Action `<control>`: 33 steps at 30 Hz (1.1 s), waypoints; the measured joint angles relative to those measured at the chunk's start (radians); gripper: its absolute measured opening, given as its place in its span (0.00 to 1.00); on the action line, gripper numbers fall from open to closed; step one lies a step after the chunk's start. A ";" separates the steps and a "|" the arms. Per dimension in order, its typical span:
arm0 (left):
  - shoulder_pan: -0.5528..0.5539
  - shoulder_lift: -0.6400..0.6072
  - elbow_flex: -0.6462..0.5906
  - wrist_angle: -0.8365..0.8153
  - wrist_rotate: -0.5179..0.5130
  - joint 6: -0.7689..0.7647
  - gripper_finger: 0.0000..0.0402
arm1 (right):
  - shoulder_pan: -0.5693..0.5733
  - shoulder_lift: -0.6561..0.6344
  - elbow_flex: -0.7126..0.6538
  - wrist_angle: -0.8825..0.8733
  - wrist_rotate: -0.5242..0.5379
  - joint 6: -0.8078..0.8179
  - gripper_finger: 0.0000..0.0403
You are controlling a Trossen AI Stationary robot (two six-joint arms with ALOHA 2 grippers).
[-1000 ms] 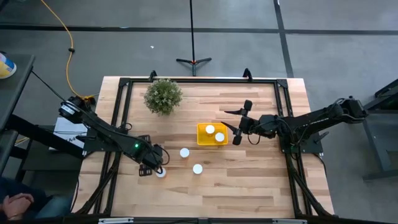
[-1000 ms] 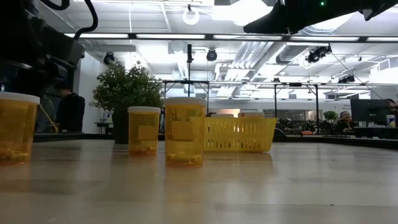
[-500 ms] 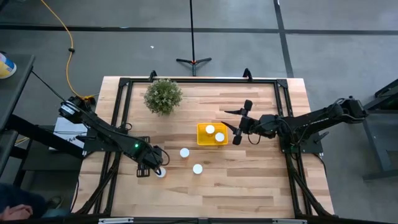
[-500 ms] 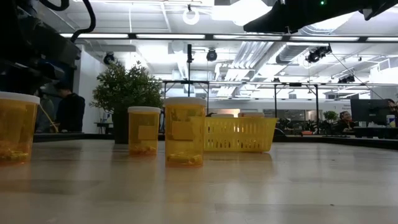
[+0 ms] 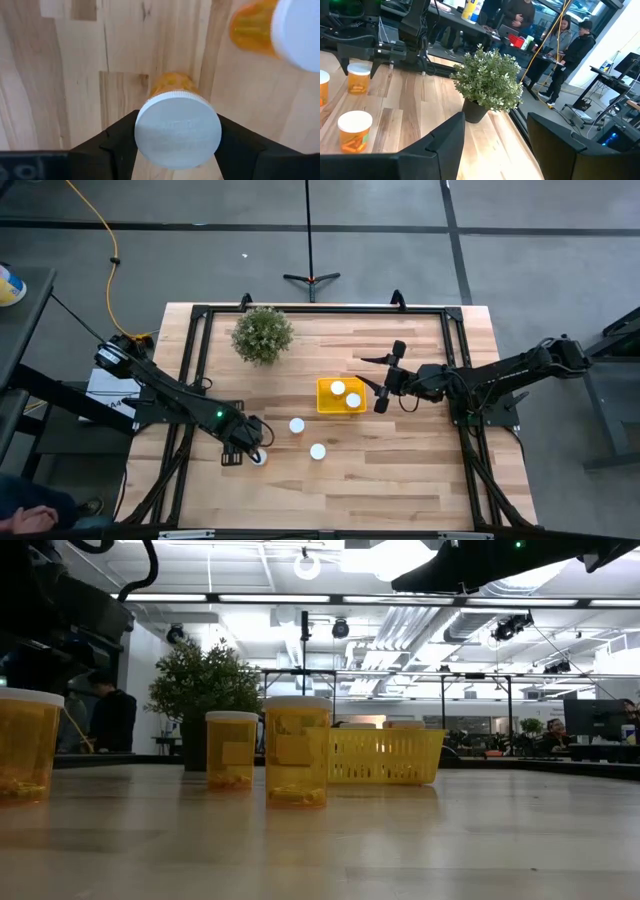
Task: Pick and place pill bottles into a basket
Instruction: Put the orange pill bottle into the bottom left corner of the yellow basket
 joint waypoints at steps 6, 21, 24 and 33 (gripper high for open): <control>0.000 0.000 0.000 0.000 -0.003 0.008 0.64 | 0.000 0.000 0.000 0.000 0.000 0.000 0.51; 0.000 -0.002 0.000 -0.001 -0.021 0.052 0.63 | 0.000 0.000 0.000 -0.001 0.000 0.000 0.51; 0.000 -0.002 0.004 -0.018 -0.026 0.053 0.63 | 0.000 0.000 0.000 -0.001 0.000 0.009 0.51; 0.000 -0.002 0.112 -0.129 -0.050 0.057 0.62 | 0.000 0.000 0.000 -0.082 -0.028 0.098 0.51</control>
